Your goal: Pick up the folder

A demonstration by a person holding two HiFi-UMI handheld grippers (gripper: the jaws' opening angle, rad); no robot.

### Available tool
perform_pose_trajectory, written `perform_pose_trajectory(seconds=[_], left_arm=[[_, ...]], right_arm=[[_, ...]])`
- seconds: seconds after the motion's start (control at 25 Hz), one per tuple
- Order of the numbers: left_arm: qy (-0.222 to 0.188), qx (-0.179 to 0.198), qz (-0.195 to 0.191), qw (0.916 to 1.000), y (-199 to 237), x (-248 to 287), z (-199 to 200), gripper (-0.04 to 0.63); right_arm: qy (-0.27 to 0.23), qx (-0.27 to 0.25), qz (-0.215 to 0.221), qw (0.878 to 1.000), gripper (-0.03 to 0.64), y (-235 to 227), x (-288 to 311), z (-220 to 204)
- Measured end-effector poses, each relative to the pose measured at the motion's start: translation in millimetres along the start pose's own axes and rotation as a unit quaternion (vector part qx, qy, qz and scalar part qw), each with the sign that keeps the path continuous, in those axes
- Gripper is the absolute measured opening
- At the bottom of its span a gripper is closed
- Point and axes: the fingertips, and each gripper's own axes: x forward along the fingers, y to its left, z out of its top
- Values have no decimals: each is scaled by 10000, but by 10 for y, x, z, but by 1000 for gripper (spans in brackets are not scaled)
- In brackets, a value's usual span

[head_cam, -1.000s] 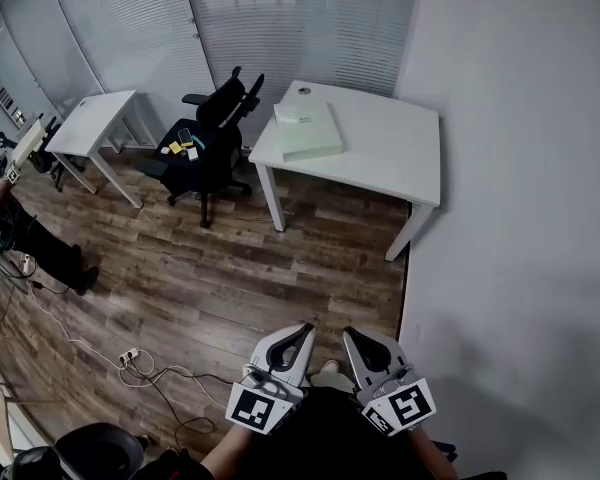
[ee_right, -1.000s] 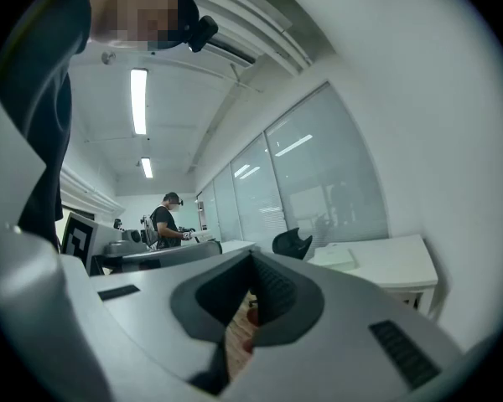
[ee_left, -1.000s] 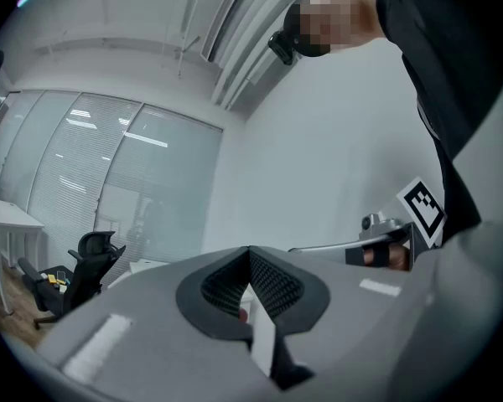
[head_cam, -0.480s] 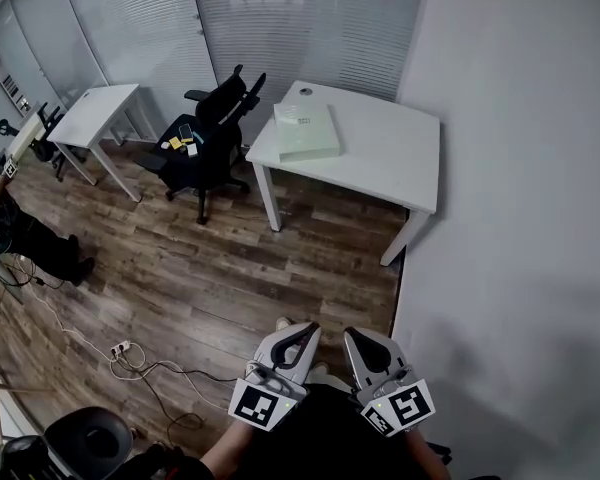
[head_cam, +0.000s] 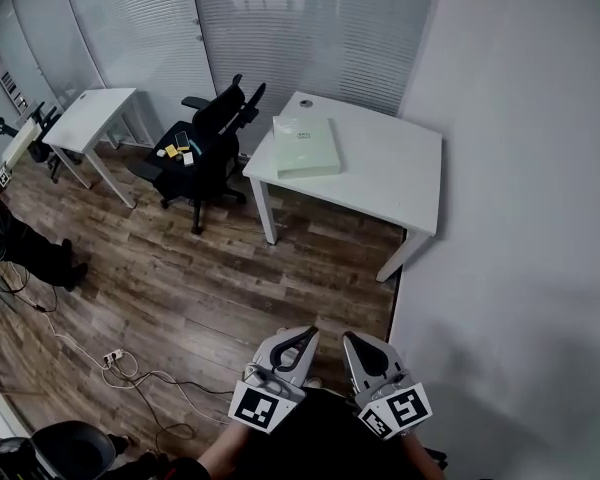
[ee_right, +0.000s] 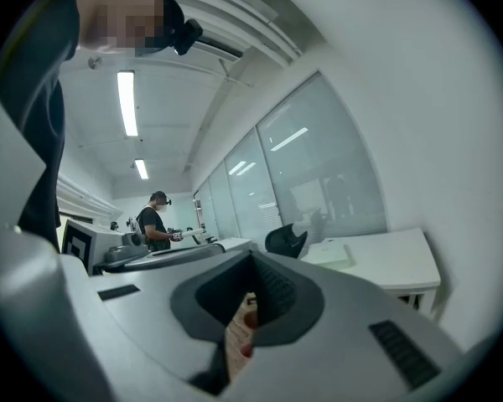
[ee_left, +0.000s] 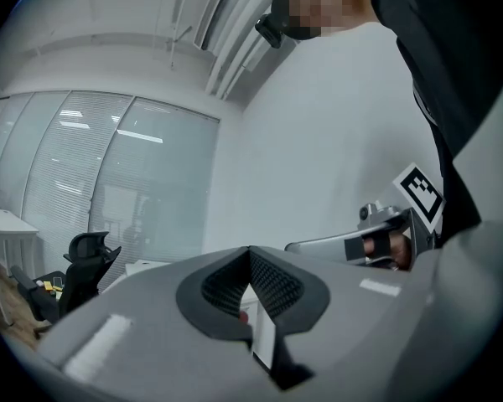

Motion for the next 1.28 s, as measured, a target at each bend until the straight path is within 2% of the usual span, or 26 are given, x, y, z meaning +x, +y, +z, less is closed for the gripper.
perform_pose_trajectory(seconds=[0.2,0.56,0.84,1.12,1.28], left_arm=[[-16,-51,-16,10000,283,211,50,5],[-121,-232,248,9993,1057,569,108,5],[-299,-415,206,9985,1689,844,256,5],[-655,-305,237,9971,2221,972,370,5],[-521,-337,316,9976,2384,986,348,5]], right_arm=[[112,8,-125,9999,0,-190,311,73],[233,-82,-47,9997,0,-393,1030,149],[218,-153,-208,9994,0,-537,1579,240],[287,-177,-281,9990,0,-630,2059,215],[344,-135,-277,9989,0,-654,2223,208]])
